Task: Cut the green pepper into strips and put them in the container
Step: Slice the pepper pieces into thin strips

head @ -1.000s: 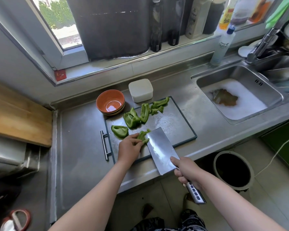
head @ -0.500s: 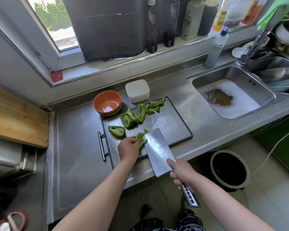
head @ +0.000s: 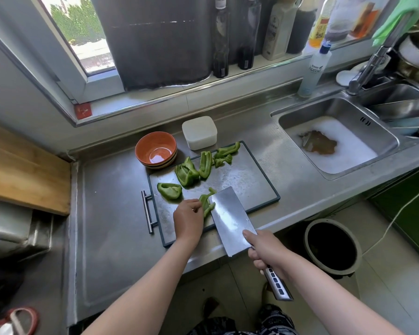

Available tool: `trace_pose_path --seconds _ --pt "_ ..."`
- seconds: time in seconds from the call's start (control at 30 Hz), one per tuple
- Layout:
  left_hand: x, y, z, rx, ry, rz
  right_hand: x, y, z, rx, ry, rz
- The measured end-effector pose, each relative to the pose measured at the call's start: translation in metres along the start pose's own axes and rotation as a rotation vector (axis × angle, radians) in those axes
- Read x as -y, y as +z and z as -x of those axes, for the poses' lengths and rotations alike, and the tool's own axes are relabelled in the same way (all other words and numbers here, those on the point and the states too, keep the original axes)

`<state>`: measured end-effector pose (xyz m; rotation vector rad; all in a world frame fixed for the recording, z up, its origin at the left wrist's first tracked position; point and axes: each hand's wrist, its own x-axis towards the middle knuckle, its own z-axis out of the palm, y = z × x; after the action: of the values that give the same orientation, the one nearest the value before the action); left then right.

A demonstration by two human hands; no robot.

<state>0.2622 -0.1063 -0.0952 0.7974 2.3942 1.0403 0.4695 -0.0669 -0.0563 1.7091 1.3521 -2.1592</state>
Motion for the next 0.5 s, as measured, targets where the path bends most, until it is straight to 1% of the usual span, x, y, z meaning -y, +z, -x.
trace_pose_path --seconds 0.1,0.27,0.4,0.5 --pt "0.000 0.002 0.002 -0.017 0.035 -0.020 -0.001 0.004 0.003 -0.006 -0.005 -0.002" --pt "0.001 0.002 0.001 -0.003 0.011 -0.014 0.002 0.003 0.003 -0.022 -0.018 0.041" --pt "0.006 0.000 -0.003 0.038 -0.014 -0.002 0.004 -0.003 0.006 -0.048 -0.080 0.103" --pt "0.009 0.000 -0.003 0.092 -0.015 0.017 0.012 -0.007 0.010 -0.099 -0.138 0.170"
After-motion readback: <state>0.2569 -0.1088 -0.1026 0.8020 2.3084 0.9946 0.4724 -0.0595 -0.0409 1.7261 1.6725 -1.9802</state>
